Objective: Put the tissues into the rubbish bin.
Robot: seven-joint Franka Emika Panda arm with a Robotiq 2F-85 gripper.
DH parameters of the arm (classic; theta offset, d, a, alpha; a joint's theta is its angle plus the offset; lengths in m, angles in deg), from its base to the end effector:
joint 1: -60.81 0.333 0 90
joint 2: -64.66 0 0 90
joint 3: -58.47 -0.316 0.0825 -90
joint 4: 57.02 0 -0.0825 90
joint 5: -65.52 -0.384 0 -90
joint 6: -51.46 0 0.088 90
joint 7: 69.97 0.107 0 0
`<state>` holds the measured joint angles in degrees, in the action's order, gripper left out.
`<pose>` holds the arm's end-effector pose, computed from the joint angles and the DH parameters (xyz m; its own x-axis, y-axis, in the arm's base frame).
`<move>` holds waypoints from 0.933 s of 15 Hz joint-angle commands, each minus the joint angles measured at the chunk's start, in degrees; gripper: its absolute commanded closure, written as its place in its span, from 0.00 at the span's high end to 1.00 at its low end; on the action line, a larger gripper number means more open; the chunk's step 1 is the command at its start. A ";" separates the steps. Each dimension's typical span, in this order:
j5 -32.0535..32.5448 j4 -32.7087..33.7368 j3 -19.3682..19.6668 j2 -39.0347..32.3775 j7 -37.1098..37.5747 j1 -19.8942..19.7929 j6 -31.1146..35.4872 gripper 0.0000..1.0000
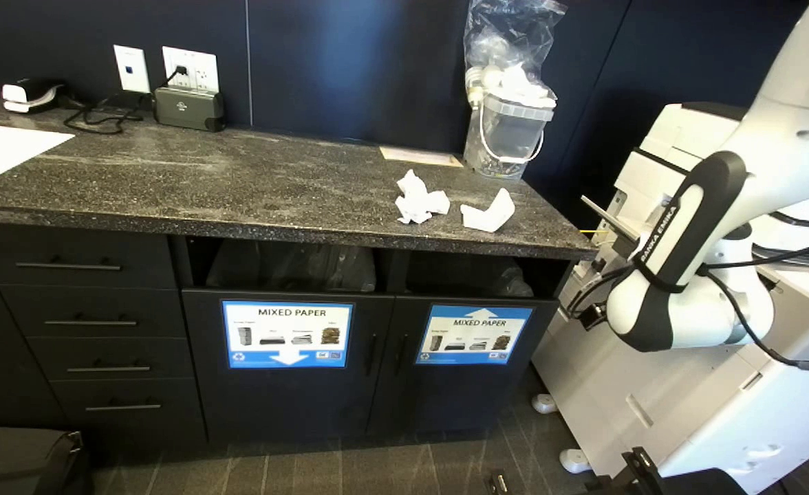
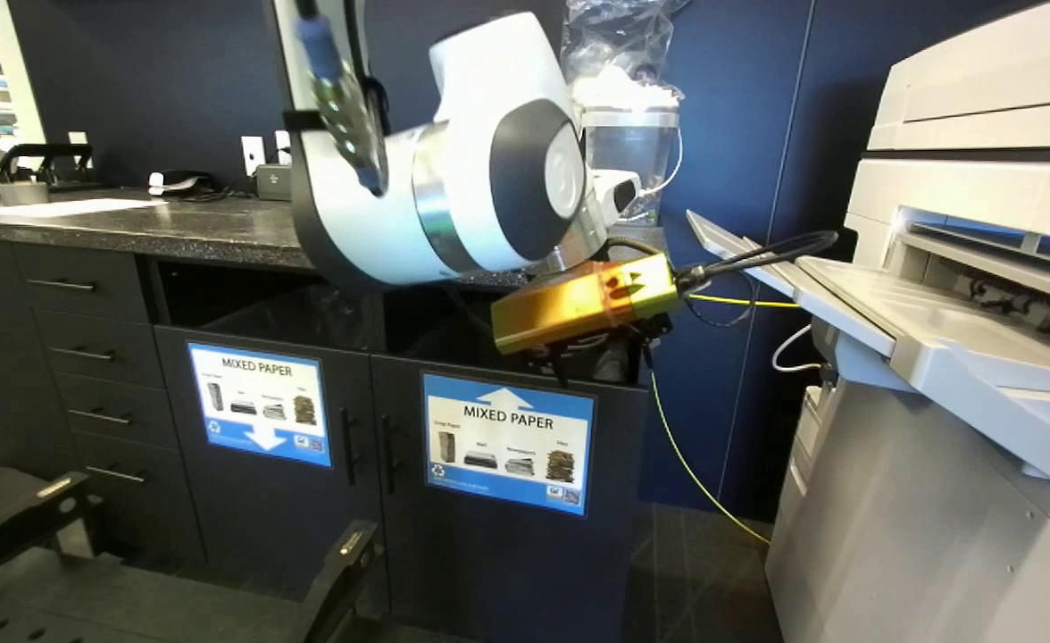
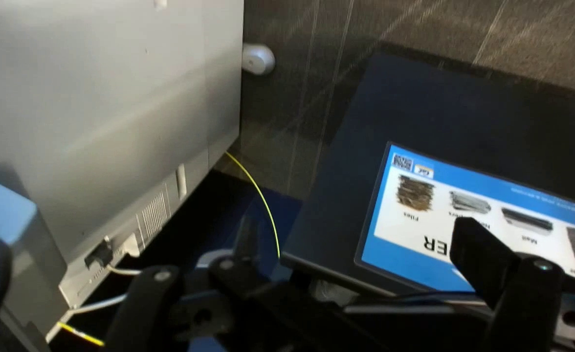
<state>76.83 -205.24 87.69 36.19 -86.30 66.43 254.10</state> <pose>0.4261 -0.1779 0.1592 0.9088 0.2398 0.3413 0.1092 -0.9265 0.3601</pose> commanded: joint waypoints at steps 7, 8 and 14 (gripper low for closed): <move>-10.02 -4.26 40.94 9.54 -6.32 40.23 -31.40 1.00; -9.10 -4.35 45.34 9.44 -5.31 44.63 -32.83 1.00; -10.24 -4.14 69.91 7.78 -6.48 70.34 -40.22 1.00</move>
<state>67.31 -209.08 147.18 45.02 -92.61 125.49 216.73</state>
